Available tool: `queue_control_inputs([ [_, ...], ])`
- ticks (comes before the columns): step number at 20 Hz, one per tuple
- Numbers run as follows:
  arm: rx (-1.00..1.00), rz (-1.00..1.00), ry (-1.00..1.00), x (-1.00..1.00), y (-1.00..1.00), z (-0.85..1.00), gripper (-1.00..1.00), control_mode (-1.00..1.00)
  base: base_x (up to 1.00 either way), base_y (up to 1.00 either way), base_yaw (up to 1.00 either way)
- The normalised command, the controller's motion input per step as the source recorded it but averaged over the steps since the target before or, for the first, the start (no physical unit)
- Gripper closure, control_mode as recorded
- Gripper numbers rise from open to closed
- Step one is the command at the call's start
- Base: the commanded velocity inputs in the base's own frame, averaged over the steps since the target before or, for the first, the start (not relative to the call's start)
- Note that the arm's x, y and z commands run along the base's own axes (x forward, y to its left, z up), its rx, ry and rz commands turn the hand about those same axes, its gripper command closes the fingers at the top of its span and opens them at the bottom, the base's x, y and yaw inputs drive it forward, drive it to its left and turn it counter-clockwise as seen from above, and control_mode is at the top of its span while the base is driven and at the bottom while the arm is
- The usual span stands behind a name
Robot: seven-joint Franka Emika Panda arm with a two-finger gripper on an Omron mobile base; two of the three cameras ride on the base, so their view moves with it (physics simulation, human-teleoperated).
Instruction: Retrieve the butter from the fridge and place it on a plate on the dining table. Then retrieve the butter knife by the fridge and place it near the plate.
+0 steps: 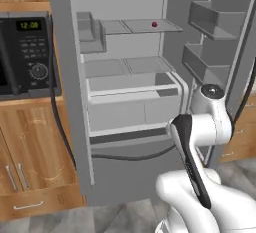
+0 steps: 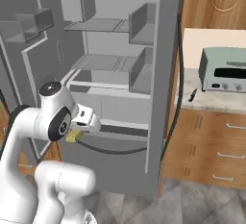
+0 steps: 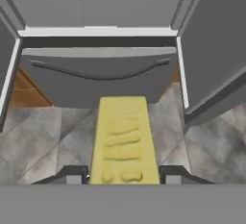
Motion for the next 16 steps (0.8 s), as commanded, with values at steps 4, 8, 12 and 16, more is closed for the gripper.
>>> queue_control_inputs([
  [4, 0.00, 0.00, 0.00, 0.00, 0.00, 0.00, 1.00, 1.00, -0.64, 0.00, -0.19],
  [8, 0.00, 0.00, 0.00, 0.00, 0.00, 0.00, 1.00, 1.00, -0.29, 0.00, -0.52],
  [12, 0.00, 0.00, 0.00, 0.00, 0.00, 0.00, 1.00, 1.00, -0.12, 0.00, -0.64],
  [16, 0.00, 0.00, 0.00, 0.00, 0.00, 0.00, 1.00, 1.00, -0.35, 0.00, -0.67],
])
